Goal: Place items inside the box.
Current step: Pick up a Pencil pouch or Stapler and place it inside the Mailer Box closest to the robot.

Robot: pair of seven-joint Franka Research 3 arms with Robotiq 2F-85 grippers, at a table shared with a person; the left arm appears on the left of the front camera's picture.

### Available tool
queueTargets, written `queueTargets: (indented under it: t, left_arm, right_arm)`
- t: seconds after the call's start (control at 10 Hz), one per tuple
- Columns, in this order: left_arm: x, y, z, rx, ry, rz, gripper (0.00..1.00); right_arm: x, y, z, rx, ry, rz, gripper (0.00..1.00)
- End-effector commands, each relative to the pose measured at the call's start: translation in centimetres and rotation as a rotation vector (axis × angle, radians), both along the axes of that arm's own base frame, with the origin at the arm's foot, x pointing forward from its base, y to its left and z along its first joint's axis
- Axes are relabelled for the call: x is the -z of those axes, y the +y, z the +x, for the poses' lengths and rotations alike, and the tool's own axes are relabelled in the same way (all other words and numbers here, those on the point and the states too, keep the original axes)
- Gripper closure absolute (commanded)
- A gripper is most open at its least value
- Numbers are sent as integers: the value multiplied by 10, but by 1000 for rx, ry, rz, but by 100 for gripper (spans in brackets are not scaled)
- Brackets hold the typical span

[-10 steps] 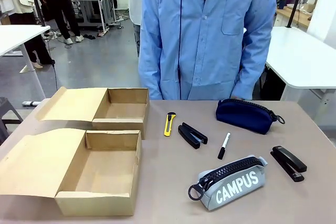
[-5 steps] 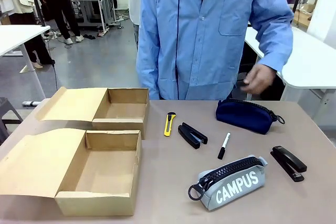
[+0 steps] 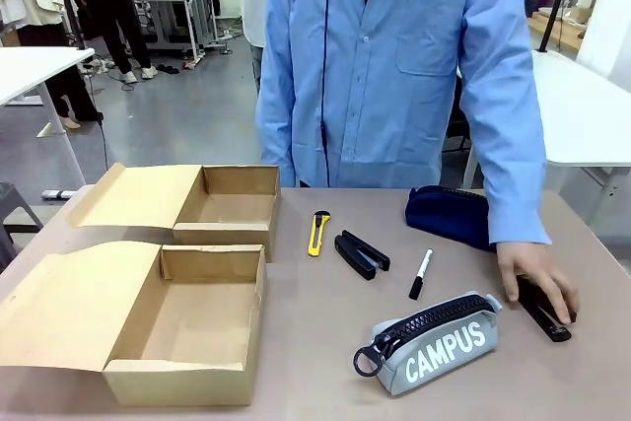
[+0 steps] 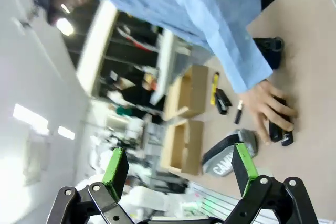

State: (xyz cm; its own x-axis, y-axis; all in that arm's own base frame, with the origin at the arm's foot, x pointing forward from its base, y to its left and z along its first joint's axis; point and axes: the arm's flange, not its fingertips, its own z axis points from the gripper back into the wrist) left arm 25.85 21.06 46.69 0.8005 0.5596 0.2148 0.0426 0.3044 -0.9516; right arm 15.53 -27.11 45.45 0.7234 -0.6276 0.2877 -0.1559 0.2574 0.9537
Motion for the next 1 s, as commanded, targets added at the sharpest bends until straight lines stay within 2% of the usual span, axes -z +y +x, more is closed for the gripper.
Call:
queueTargets:
  t: [0.0, 0.1, 0.2, 0.4, 0.7, 0.9]
  left_arm:
    - [-1, 1, 1, 3, -32, -4, 0]
    - [-1, 1, 1, 3, -32, -4, 0]
    - [-1, 1, 1, 3, -32, -4, 0]
    - [-1, 1, 1, 3, -32, -4, 0]
    - [-1, 1, 1, 3, -32, -4, 0]
    - [-1, 1, 1, 3, -32, -4, 0]
  right_arm:
    - [36, -62, -28, 56, -28, 204, 0]
    - [51, -64, -31, 32, -42, 258, 0]
    - [60, -63, -26, 24, -20, 266, 0]
    - [55, -60, -18, 11, -12, 250, 0]
    - [27, -34, 1, -60, -14, 138, 0]
    - [-10, 36, 40, -257, 6, -95, 0]
